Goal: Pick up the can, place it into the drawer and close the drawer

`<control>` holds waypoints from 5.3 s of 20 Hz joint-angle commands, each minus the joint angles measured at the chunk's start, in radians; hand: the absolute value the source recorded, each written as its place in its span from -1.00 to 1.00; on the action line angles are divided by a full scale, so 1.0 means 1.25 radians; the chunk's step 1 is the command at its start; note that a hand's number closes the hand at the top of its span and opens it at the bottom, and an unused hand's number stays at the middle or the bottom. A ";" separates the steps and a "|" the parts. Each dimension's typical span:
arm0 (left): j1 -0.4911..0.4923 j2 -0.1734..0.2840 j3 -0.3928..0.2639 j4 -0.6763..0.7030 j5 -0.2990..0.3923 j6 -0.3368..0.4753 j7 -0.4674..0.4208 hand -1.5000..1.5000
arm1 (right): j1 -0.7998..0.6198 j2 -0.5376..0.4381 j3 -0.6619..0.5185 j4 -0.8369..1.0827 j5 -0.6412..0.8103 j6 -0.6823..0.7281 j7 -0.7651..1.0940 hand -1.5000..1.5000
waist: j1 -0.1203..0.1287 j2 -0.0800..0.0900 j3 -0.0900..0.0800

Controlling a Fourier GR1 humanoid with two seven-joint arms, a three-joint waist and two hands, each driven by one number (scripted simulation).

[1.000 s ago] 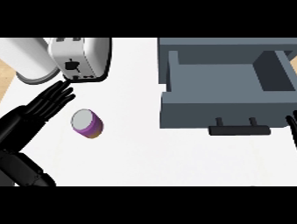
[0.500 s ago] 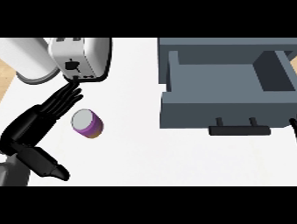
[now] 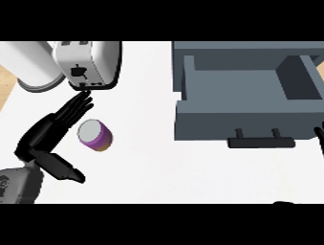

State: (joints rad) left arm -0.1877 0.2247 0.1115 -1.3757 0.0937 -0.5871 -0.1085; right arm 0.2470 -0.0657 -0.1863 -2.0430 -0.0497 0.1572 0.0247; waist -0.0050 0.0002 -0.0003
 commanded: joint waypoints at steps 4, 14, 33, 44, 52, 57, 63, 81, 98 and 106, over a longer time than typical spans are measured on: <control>-0.064 0.027 0.028 0.181 -0.079 0.011 -0.138 -1.00 | 0.026 0.008 -0.018 -0.056 -0.038 0.016 0.049 -1.00 | -0.003 0.000 0.000; -0.088 0.056 0.021 0.384 -0.171 0.003 -0.333 -1.00 | -0.012 -0.003 -0.046 0.062 -0.020 0.042 -0.033 -1.00 | -0.002 0.001 0.000; -0.233 0.050 0.016 0.757 -0.251 0.078 -0.509 -1.00 | 0.001 0.027 -0.027 0.004 0.005 0.038 -0.023 -1.00 | -0.009 0.003 -0.001; -0.307 0.058 0.017 0.828 -0.256 0.072 -0.521 -1.00 | 0.007 0.033 -0.022 -0.033 0.008 0.035 0.015 -1.00 | -0.008 0.002 0.000; -0.317 0.030 0.011 0.886 -0.274 0.117 -0.564 -1.00 | -0.019 0.024 -0.045 -0.037 -0.008 0.029 0.033 -1.00 | -0.008 0.003 -0.001; -0.307 0.032 0.006 0.866 -0.271 0.103 -0.560 -1.00 | 0.030 0.032 -0.034 -0.071 -0.009 0.057 0.033 -1.00 | -0.007 0.002 0.000; -0.324 -0.011 -0.010 0.875 -0.283 0.103 -0.574 -1.00 | 0.038 0.045 -0.025 -0.097 -0.020 0.052 0.051 -1.00 | -0.009 0.002 0.000; -0.283 -0.037 0.139 0.766 -0.115 0.251 -0.446 1.00 | 0.071 0.048 -0.044 -0.126 -0.032 0.048 0.055 -1.00 | 0.017 -0.005 0.001; -0.167 -0.178 -0.013 0.125 -0.059 0.508 -0.054 1.00 | 0.050 0.044 -0.057 -0.155 -0.055 0.033 0.080 -1.00 | 0.009 -0.004 0.001; -0.290 -0.180 -0.103 0.022 -0.075 0.603 0.164 1.00 | 0.083 0.052 -0.053 -0.147 -0.053 0.044 0.041 -1.00 | -0.002 -0.001 0.001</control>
State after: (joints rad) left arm -0.4708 0.0049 0.0122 -1.3222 0.0069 0.1256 -0.0078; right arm 0.3390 -0.0121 -0.2704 -2.2257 -0.1266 0.2180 0.0939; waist -0.0006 -0.0043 0.0007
